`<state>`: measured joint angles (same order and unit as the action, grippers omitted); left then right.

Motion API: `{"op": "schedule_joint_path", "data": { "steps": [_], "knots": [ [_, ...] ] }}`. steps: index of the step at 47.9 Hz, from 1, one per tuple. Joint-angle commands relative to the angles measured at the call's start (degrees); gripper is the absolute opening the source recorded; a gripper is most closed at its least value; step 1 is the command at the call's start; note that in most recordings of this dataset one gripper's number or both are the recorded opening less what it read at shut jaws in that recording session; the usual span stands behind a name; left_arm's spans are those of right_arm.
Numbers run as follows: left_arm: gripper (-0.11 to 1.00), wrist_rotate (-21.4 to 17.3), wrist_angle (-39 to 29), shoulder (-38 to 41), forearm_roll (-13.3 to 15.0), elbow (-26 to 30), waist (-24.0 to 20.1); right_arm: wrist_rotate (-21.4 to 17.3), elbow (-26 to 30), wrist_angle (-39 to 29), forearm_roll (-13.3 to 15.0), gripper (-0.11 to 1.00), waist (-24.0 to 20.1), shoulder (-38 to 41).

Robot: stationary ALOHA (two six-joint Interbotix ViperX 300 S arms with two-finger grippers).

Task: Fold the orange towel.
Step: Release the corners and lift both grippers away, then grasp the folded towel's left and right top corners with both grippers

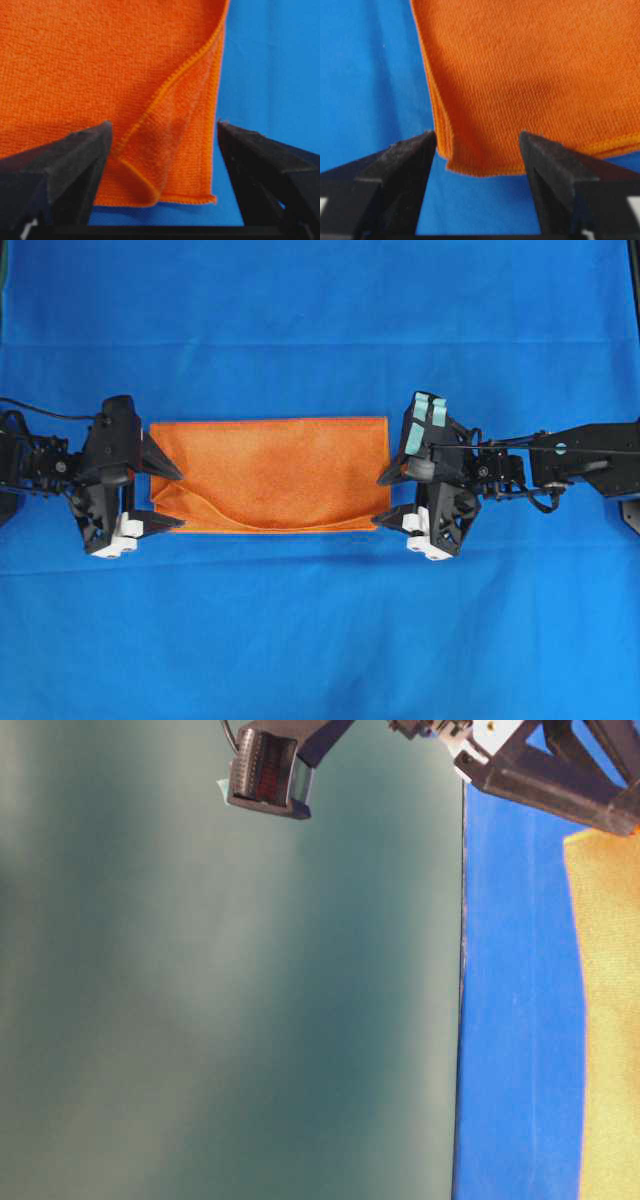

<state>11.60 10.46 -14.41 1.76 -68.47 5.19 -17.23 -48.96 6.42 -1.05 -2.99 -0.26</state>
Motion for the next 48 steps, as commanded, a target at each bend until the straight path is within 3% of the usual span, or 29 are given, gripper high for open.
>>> {"op": "schedule_joint_path", "data": {
  "steps": [1,13,22,33,48],
  "knots": [
    [0.80,-0.53,-2.02,-4.39,-0.09,1.23,-0.35,0.44,0.97,-1.05,0.79,0.62,0.00,-4.13],
    [0.79,-5.89,-5.27,-19.34,-0.18,-0.79,-3.25,1.32,-0.53,-1.76,4.22,0.60,3.08,-11.51],
    [0.79,-6.15,-5.80,-24.79,-0.18,-2.90,-5.98,1.41,-1.32,-1.67,4.39,0.60,7.29,-12.22],
    [0.79,-6.68,-5.36,-20.83,-0.18,-2.55,-7.47,1.49,-0.88,-1.32,5.54,0.60,10.28,-11.34],
    [0.79,-7.38,1.14,-4.83,-0.18,-1.32,-15.82,1.49,0.88,1.49,7.21,0.60,15.12,-2.02]
  ]
}}
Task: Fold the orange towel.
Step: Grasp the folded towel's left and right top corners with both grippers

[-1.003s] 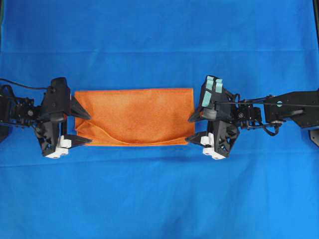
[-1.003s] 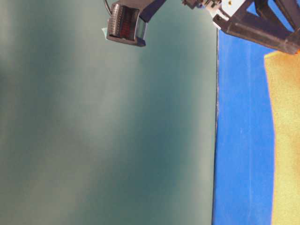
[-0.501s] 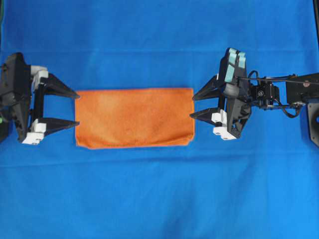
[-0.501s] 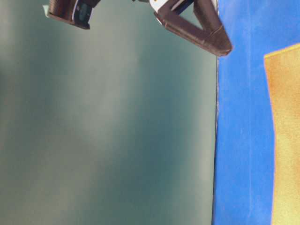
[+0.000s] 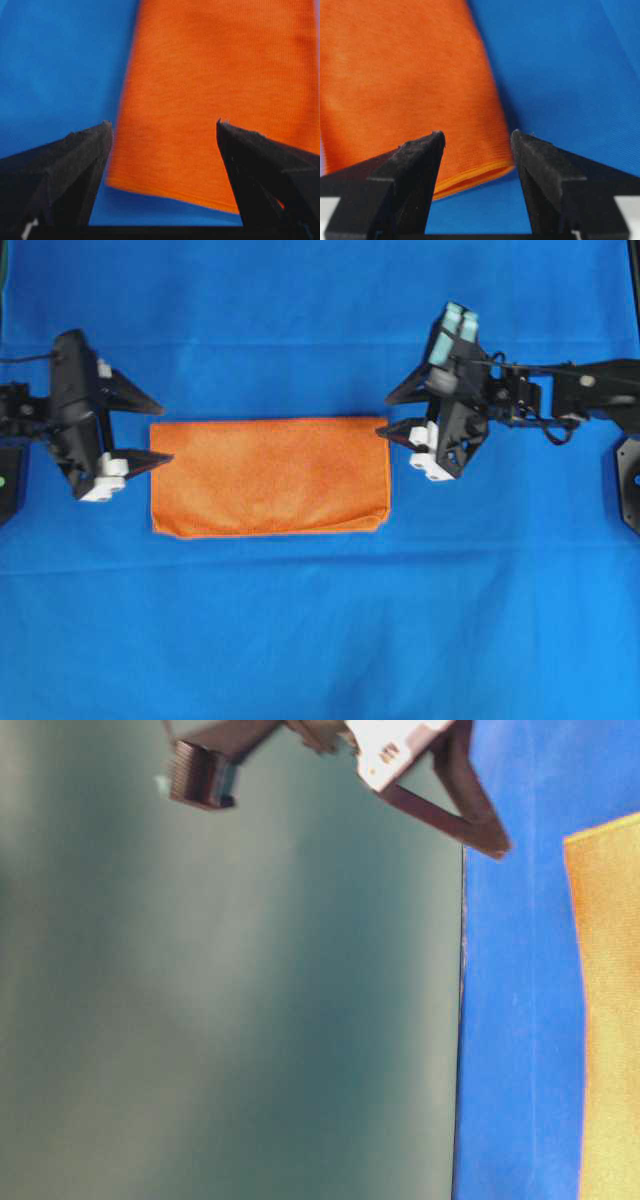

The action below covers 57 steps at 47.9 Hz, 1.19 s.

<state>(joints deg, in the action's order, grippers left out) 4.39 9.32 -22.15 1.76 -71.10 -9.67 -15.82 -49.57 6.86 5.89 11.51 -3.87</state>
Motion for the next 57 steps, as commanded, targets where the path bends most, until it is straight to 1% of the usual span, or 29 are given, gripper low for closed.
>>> {"op": "schedule_joint_path", "data": {
  "steps": [1,7,13,18,26,29,33,35,39,41,44,47,57],
  "knots": [
    [0.79,-0.26,2.72,3.96,-0.18,1.41,-1.05,0.09,1.67,1.23,0.35,0.60,0.79,2.29],
    [0.79,-0.62,4.57,9.05,-0.18,1.85,-2.29,0.09,2.46,1.85,0.44,0.60,0.79,6.42],
    [0.79,-0.53,5.54,12.48,-0.18,1.85,-3.96,0.00,2.64,2.29,0.18,0.60,0.79,8.70],
    [0.79,-0.53,5.98,13.54,-0.18,1.85,-4.57,-0.26,2.64,2.37,0.09,0.60,0.70,9.67],
    [0.74,-0.44,5.80,13.62,-0.18,1.85,-4.57,-0.26,2.64,2.29,0.09,0.58,0.09,9.76],
    [0.67,-0.44,5.71,13.54,-0.18,1.85,-4.57,-0.18,2.72,2.37,0.26,0.56,0.00,9.84],
    [0.52,-0.44,5.45,13.62,-0.18,1.76,-4.66,-0.18,2.90,2.64,0.26,0.46,-0.18,9.93],
    [0.41,-0.44,5.01,13.62,-0.18,1.85,-4.57,-0.18,2.99,2.81,0.26,0.37,-0.18,9.93],
    [0.25,-0.44,4.13,13.80,-0.26,2.11,-4.57,-0.18,2.99,3.34,0.35,0.12,-0.53,9.93],
    [0.18,-0.44,3.69,13.80,-0.18,2.11,-4.66,-0.18,2.90,3.60,0.26,0.04,-0.70,9.93],
    [0.07,-0.44,2.81,13.80,-0.18,2.29,-4.66,-0.18,2.81,3.87,0.35,0.03,-0.97,9.93],
    [0.02,-0.44,2.02,13.80,-0.18,2.29,-4.66,-0.18,2.90,3.96,0.26,0.03,-1.14,9.93],
    [0.02,-0.53,0.88,13.18,-0.18,2.72,-4.66,-0.62,2.90,3.60,0.09,0.03,-1.14,9.93]
  ]
}}
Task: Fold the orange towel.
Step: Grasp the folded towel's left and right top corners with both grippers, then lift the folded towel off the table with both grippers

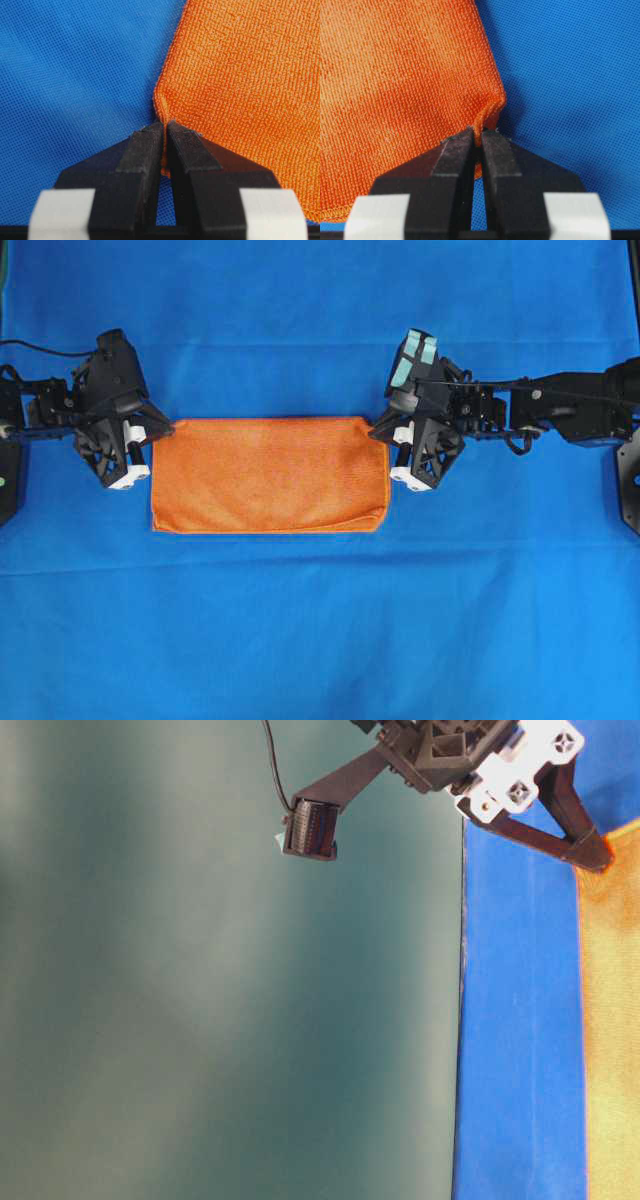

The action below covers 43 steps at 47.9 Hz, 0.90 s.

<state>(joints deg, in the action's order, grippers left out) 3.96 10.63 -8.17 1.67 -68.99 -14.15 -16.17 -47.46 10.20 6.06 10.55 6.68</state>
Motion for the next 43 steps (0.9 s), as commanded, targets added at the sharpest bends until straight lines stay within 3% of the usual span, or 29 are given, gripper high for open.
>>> {"op": "schedule_joint_path", "data": {
  "steps": [1,10,23,33,43],
  "knots": [
    [0.02,-0.09,-0.70,-0.97,-0.09,0.79,-0.18,-0.26,0.88,0.26,-0.09,0.03,-0.18,-0.62],
    [0.02,-0.44,-8.17,-5.98,-0.18,3.78,-0.44,-0.35,0.97,-1.41,-0.09,0.03,-0.18,-3.60],
    [0.02,-0.26,-23.82,-18.90,-0.09,9.93,-0.26,-0.18,1.85,-11.95,0.00,0.03,-0.18,-15.47],
    [0.02,0.00,-24.79,-27.42,-0.09,10.63,1.67,-0.18,1.32,-17.14,0.00,0.03,-0.26,-24.52],
    [0.02,0.53,-23.20,-29.79,-0.09,10.20,3.25,-0.18,-0.62,-16.79,0.00,0.03,-0.26,-29.27]
  ]
}}
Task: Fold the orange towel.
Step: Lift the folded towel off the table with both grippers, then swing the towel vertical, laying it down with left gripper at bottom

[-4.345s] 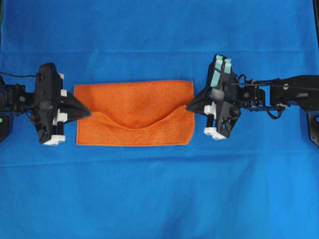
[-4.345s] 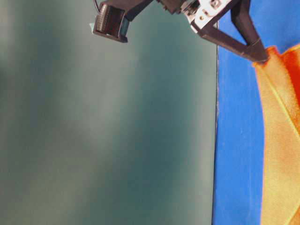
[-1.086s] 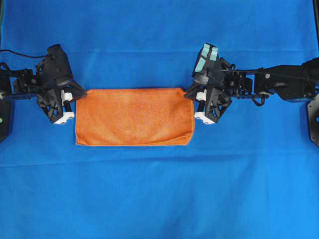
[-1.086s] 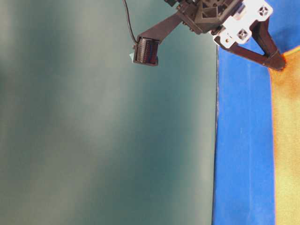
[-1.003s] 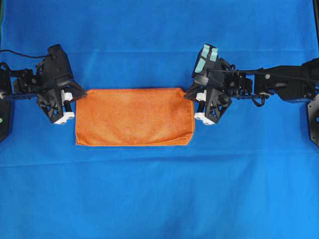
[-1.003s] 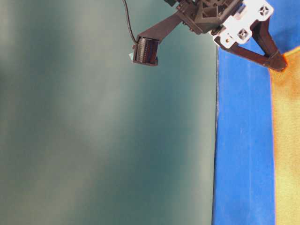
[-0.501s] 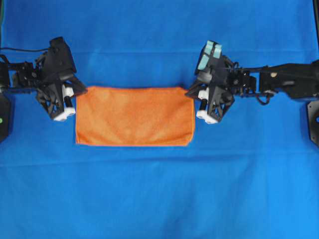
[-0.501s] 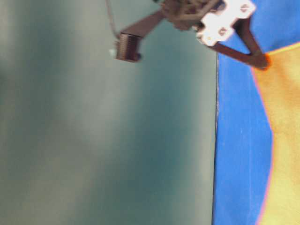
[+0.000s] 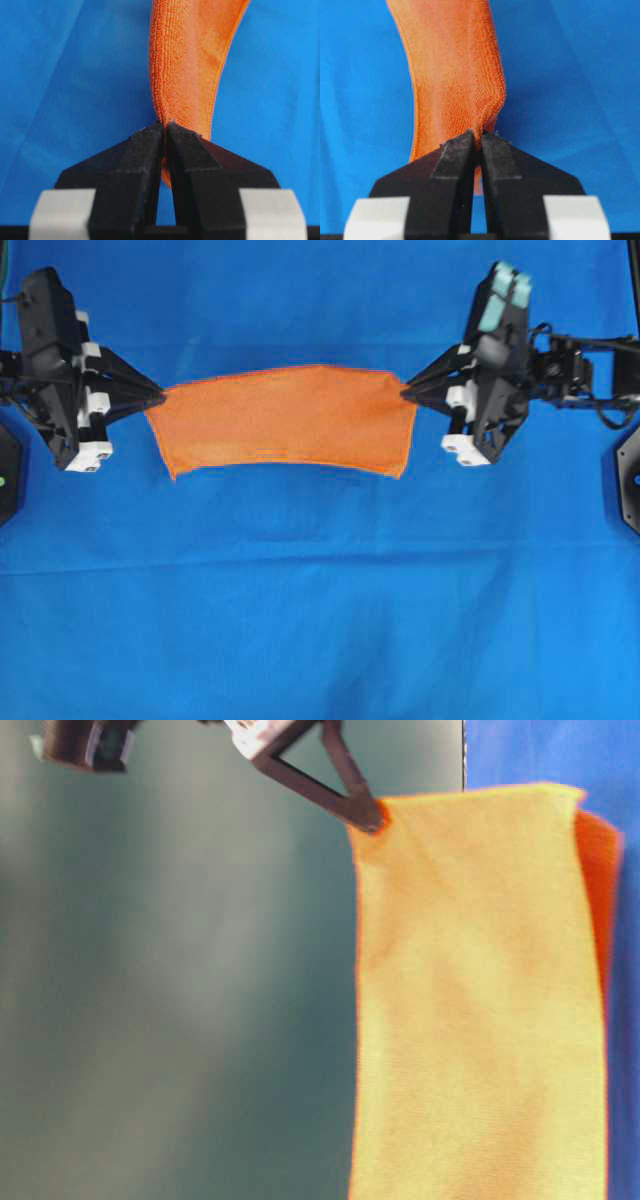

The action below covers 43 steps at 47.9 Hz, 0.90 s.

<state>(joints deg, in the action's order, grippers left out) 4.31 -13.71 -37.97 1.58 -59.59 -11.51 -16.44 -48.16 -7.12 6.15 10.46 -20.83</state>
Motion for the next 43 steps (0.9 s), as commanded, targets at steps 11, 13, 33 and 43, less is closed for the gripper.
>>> {"op": "schedule_joint_path", "data": {
  "steps": [11,13,33,43],
  "knots": [
    [0.02,0.26,7.29,2.02,0.00,1.41,3.34,0.00,0.09,1.14,0.09,0.03,0.09,-1.67],
    [0.02,0.26,8.44,2.81,0.00,1.67,4.22,0.00,0.09,1.14,0.09,0.03,0.44,-1.67],
    [0.02,-0.97,21.62,21.80,-0.09,13.71,13.54,0.35,1.49,1.14,2.37,0.03,12.66,1.85],
    [0.02,-3.60,21.71,32.08,-0.09,23.82,15.73,0.44,5.27,2.20,5.45,0.03,17.58,6.06]
  ]
}}
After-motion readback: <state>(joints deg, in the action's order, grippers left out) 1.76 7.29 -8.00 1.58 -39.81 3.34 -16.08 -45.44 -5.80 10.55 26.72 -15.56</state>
